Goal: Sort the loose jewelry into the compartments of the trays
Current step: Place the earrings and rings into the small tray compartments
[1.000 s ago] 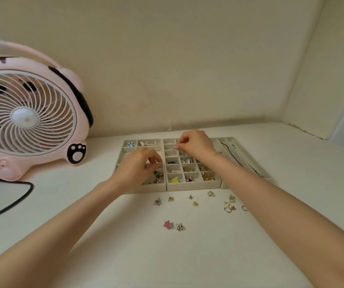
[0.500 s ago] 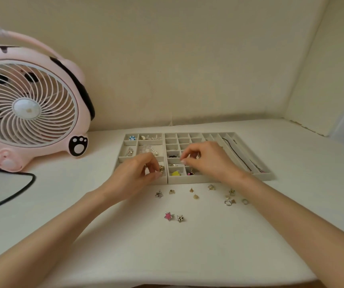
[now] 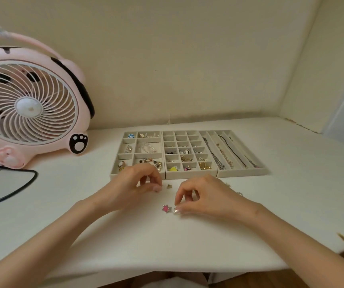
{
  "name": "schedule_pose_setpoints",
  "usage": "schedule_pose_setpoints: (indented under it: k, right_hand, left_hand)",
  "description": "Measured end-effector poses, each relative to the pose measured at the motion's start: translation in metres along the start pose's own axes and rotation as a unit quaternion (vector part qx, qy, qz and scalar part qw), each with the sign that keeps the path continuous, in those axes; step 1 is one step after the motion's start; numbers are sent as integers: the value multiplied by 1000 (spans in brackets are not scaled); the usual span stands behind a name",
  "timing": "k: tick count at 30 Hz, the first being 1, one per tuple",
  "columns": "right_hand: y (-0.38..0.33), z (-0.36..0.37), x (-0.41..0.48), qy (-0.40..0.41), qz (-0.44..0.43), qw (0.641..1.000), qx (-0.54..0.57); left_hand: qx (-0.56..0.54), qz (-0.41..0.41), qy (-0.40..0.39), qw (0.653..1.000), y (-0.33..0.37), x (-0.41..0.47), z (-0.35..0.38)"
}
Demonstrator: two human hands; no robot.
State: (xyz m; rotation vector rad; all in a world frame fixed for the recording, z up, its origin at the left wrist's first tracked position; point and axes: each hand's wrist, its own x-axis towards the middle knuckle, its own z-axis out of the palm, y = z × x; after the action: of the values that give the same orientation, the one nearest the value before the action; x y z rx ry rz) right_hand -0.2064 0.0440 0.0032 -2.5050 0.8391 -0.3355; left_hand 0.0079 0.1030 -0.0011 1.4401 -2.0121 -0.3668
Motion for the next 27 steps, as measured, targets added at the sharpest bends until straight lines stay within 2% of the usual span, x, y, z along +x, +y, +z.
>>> schedule_pose_setpoints:
  k: [3,5,16,27]
  right_hand:
    - [-3,4,-2,4,2,1000,2]
    - [-4,6,-2,5,0,1000,-1]
    - [14,-3,-8,22,19,1000,6]
    - [58,-54,-30,102,91,990,30]
  left_hand:
    - [31,-39,58,997,-10,2,-5]
    - [52,-57,70,995,-16,3,-6]
    - [124,9,8,992,-17,4,8]
    - [103,26,-6,994,-9,6,19]
